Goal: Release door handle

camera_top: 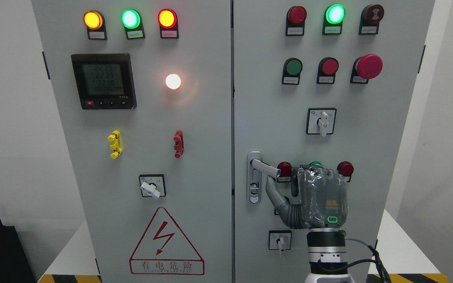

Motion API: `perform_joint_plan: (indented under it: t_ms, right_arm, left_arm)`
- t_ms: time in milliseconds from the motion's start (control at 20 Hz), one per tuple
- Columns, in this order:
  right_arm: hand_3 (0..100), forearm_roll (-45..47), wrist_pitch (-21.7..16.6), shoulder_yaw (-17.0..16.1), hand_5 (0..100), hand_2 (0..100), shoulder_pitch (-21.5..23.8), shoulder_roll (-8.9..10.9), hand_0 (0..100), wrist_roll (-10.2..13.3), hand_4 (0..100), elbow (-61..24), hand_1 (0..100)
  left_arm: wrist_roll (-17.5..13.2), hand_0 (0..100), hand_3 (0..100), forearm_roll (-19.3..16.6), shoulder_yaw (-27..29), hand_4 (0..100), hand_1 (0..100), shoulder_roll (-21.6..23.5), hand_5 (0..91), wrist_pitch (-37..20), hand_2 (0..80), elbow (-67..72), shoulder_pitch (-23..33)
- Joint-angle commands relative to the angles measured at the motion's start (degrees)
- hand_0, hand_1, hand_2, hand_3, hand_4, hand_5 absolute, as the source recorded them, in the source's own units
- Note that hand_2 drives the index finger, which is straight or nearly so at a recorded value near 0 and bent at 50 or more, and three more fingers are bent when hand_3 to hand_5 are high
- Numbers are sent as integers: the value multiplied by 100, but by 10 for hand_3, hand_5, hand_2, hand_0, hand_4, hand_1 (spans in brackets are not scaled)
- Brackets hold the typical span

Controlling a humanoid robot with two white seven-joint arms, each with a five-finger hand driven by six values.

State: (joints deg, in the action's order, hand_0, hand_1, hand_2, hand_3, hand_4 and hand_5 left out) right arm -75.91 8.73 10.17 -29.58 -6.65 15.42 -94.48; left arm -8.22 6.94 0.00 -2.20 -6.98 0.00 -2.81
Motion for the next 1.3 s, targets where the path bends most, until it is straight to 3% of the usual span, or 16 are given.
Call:
perform_joint_plan:
  t_ms: [0, 1102, 1252]
  right_arm:
    - [1000, 6, -3, -6, 982, 970, -4, 6, 433, 5, 946, 0, 236]
    - [1000, 191, -12, 2, 982, 969, 40, 32, 433, 40, 946, -9, 241]
    - [1000, 191, -38, 55, 982, 969, 136, 146, 434, 119, 946, -61, 241]
  left_arm:
    - [5, 120, 0, 0, 62, 0, 389, 0, 0, 3, 0, 97, 0]
    - [5, 120, 0, 0, 62, 0, 389, -9, 0, 3, 0, 97, 0]
    - [5, 120, 0, 9, 62, 0, 389, 0, 0, 3, 0, 114, 0]
